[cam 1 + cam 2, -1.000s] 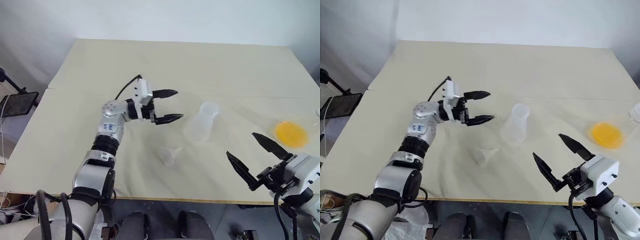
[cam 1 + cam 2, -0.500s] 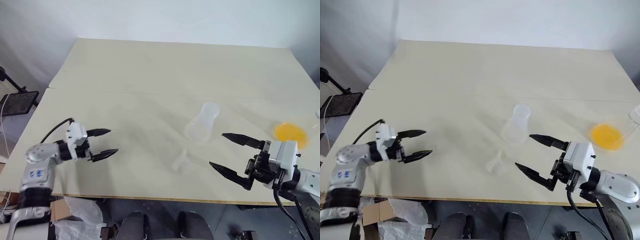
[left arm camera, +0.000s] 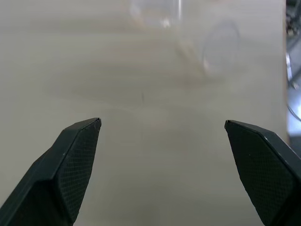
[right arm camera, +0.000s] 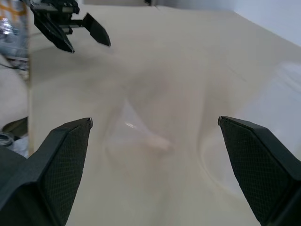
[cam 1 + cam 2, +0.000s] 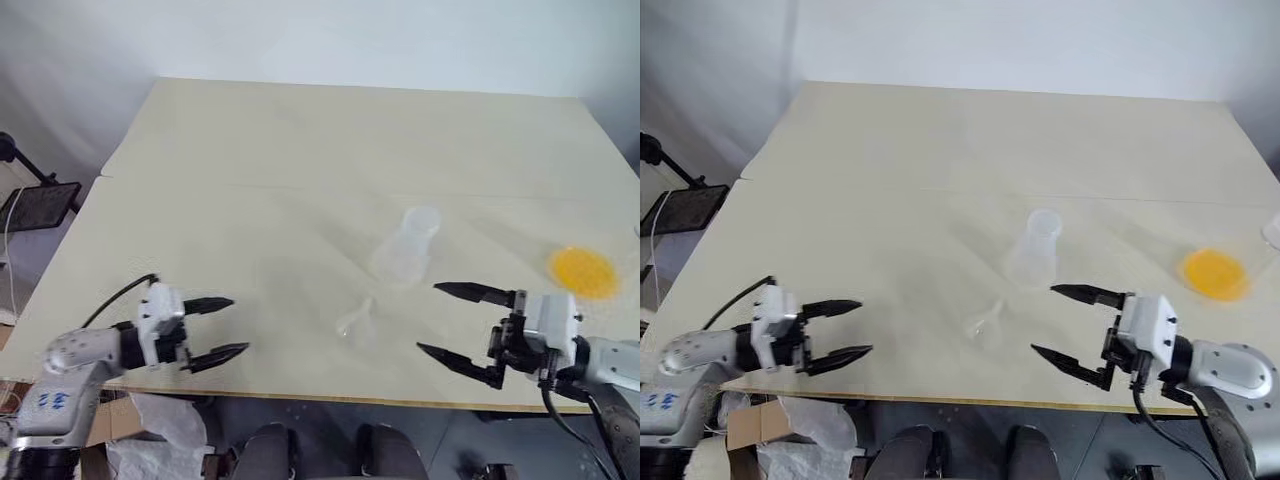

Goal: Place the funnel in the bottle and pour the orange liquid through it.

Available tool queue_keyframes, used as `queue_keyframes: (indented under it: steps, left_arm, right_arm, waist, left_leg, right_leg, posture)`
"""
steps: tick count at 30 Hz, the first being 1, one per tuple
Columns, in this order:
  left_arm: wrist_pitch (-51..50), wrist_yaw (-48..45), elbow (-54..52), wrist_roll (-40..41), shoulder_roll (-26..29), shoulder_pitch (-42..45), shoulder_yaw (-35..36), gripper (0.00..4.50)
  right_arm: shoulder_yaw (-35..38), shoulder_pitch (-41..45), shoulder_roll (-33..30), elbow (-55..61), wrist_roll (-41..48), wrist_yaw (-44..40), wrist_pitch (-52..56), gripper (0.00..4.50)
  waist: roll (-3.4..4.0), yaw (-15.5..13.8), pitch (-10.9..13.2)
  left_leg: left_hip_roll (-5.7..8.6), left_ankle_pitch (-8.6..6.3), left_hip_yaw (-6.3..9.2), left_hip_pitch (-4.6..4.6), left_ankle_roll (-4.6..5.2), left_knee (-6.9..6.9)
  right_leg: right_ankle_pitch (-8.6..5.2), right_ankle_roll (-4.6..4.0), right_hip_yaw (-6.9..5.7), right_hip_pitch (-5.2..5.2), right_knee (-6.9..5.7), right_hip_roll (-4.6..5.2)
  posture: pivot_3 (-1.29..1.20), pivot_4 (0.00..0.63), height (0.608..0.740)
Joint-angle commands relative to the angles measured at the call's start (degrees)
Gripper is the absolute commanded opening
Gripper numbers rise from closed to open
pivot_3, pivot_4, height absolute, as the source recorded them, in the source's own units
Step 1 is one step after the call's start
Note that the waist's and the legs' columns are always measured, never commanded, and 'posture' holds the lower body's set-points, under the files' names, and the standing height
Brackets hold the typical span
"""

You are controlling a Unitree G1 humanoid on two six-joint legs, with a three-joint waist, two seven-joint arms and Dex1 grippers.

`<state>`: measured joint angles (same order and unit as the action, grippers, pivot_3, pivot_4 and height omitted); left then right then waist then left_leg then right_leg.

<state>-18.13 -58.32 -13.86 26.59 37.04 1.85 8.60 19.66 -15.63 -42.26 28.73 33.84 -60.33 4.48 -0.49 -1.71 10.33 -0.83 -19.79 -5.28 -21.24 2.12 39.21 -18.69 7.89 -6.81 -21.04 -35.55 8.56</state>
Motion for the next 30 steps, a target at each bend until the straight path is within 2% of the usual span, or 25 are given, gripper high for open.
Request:
queue_keyframes:
  steps: [1, 4, 9, 13, 16, 19, 22, 26, 30]
  left_arm:
    - [-2.3, 2.6, -5.1, -0.7, -0.8, 2.3, -4.5, 4.49]
    - [-4.9, 5.5, -5.6, -2.9, -2.4, 5.1, -9.8, 4.49]
    - [-3.4, 8.0, -1.1, -7.6, -6.4, 9.3, -16.5, 4.49]
    - [-5.4, 12.1, 5.2, -9.5, -11.8, 13.9, -18.7, 4.49]
    - [-3.4, 10.4, 6.7, -10.2, -12.6, 14.8, -20.1, 4.49]
    - [-1.4, 10.4, 9.7, -11.1, -13.6, 16.6, -20.4, 3.91]
    - [-0.4, 10.0, 12.0, -11.2, -14.8, 18.2, -20.4, 2.96]
    - [1.0, 8.6, 12.6, -10.9, -15.1, 18.5, -20.3, 2.05]
    - [1.4, 7.2, 12.1, -10.2, -14.3, 17.6, -19.5, 2.05]
  right_arm:
    - [5.3, -5.1, 0.1, 0.9, 0.3, -1.8, -2.0, 4.50]
    - [9.6, -10.0, 0.7, 1.1, 0.5, -2.3, -2.9, 4.50]
    - [14.0, -15.9, 1.7, 2.0, 0.8, -2.8, -3.3, 4.50]
    - [14.5, -18.5, 3.6, 4.6, 0.6, -1.3, -3.2, 4.50]
    - [13.9, -19.3, 5.0, 6.5, 0.3, 0.4, -2.7, 4.50]
    - [13.4, -19.9, 5.9, 7.5, 0.0, 1.5, -2.3, 4.50]
    - [12.7, -20.2, 6.2, 8.1, -0.3, 2.2, -2.2, 4.50]
    - [11.8, -20.0, 6.2, 8.8, -0.3, 3.1, -1.6, 4.50]
    - [11.2, -19.7, 6.2, 8.9, -0.4, 3.6, -1.4, 4.50]
  waist:
    - [0.04, 0.2, 0.0]
    - [0.17, 0.4, -0.1]
    - [0.21, 0.3, -0.1]
    - [0.22, 0.2, -0.1]
    - [0.22, 0.3, -0.1]
    - [0.22, 0.2, -0.1]
    - [0.23, 0.1, -0.1]
    - [0.23, 0.1, -0.1]
    - [0.23, 0.2, -0.1]
  left_leg:
    - [0.00, -0.01, -0.03, 0.00, -0.01, -0.02]
    - [-0.03, -0.01, -0.13, 0.06, -0.02, -0.07]
    - [-0.02, 0.00, -0.18, 0.13, -0.01, -0.07]
    - [-0.01, 0.00, -0.18, 0.11, 0.00, -0.06]
    - [-0.01, 0.00, -0.16, 0.08, 0.00, -0.05]
    - [-0.02, 0.00, -0.17, 0.08, -0.01, -0.06]
    - [-0.01, 0.01, -0.18, 0.09, -0.01, -0.05]
    - [0.01, 0.01, -0.16, 0.09, 0.00, -0.03]
    - [0.01, 0.01, -0.15, 0.09, 0.00, -0.03]
  right_leg:
    - [0.00, 0.00, 0.00, -0.01, 0.01, -0.01]
    - [0.00, 0.00, 0.01, -0.01, 0.04, -0.05]
    - [0.00, 0.00, 0.08, 0.02, 0.07, -0.06]
    - [0.00, 0.00, 0.09, 0.02, 0.10, -0.04]
    - [0.00, 0.00, 0.10, 0.00, 0.10, -0.04]
    - [0.00, 0.00, 0.09, -0.02, 0.09, -0.06]
    - [0.00, 0.00, 0.10, 0.00, 0.11, -0.04]
    - [0.00, 0.00, 0.10, 0.02, 0.12, -0.02]
    - [0.00, 0.00, 0.09, 0.02, 0.12, -0.03]
  posture:
    - [0.00, 0.150, 0.740]
    - [0.00, 0.150, 0.740]
    - [0.00, 0.150, 0.740]
    - [0.00, 0.150, 0.740]
    - [0.00, 0.150, 0.740]
    - [0.00, 0.150, 0.740]
    - [0.00, 0.150, 0.740]
    - [0.00, 0.150, 0.740]
    - [0.00, 0.150, 0.740]
